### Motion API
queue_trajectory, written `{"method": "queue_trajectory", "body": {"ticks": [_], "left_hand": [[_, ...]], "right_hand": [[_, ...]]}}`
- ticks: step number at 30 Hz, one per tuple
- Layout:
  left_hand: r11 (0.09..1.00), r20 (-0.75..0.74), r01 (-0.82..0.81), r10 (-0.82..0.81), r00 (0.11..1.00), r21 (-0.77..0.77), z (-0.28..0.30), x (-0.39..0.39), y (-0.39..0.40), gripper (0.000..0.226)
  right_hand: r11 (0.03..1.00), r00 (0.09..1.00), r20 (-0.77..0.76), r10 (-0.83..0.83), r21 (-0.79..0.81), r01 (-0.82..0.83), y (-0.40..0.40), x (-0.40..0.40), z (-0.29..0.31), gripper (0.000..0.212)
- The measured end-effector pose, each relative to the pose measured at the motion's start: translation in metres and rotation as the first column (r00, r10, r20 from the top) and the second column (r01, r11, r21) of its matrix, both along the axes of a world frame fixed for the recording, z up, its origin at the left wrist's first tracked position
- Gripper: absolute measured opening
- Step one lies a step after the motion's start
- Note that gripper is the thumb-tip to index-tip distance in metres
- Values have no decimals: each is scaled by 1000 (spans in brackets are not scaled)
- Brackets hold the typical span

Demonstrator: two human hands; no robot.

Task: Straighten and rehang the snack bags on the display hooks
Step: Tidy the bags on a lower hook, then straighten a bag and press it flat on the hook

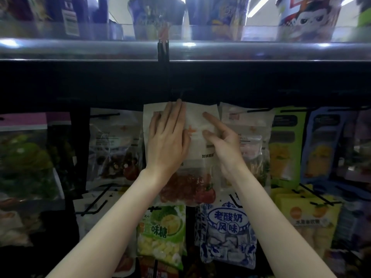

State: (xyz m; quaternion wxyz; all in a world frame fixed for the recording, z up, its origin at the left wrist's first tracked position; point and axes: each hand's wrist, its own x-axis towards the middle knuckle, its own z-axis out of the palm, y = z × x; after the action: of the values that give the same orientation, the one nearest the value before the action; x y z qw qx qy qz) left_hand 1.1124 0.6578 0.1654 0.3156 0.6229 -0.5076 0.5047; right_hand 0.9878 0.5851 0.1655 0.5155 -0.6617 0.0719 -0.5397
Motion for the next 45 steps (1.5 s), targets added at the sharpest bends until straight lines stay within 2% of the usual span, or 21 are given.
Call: {"method": "queue_trajectory", "body": {"ticks": [4,7,11,14,18,21,25,27,30,35,37,40,43,45], "left_hand": [[995,-16,-38,40,999,87,-10,6,-4,48],[981,-70,-70,84,994,183,-15,12,-10,51],[935,-130,-126,177,976,330,-18,24,-25,55],[896,-243,-81,204,948,437,-35,14,-29,67],[896,-366,214,-63,928,389,-77,-44,-31,61],[859,-385,386,-249,889,335,-96,-92,-39,55],[784,-348,534,-427,835,318,-112,-149,-49,44],[749,-321,568,-475,819,342,-121,-175,-54,43],[708,-341,591,-486,805,388,-131,-207,-67,46],[703,-360,575,-452,816,419,-151,-250,-92,44],[716,-355,543,-417,837,438,-160,-268,-107,52],[765,-327,477,-360,874,432,-170,-301,-134,50],[825,-308,375,-258,916,422,-177,-334,-162,42],[850,-306,297,-170,937,436,-179,-348,-175,48]], "right_hand": [[999,998,-41,-41,22,42,-4,4,-6,42],[986,975,-159,-155,-79,144,-9,12,-6,44],[917,841,-395,-370,-301,262,-23,15,-11,58],[887,766,-449,-460,-270,374,-24,-18,-26,57],[794,644,-465,-607,-317,519,-28,-93,-53,50],[705,541,-481,-690,-276,654,-32,-152,-69,44],[620,454,-511,-730,-216,754,-29,-227,-98,37],[602,403,-592,-698,-181,778,-33,-257,-119,38],[610,333,-740,-584,-130,782,-46,-295,-151,40],[626,291,-821,-491,-100,774,-76,-355,-188,40],[640,294,-828,-477,-98,762,-94,-382,-198,41],[692,308,-837,-452,-111,714,-128,-419,-201,47],[781,326,-849,-415,-148,607,-165,-447,-197,58],[847,366,-847,-384,-166,505,-190,-455,-195,65]]}}
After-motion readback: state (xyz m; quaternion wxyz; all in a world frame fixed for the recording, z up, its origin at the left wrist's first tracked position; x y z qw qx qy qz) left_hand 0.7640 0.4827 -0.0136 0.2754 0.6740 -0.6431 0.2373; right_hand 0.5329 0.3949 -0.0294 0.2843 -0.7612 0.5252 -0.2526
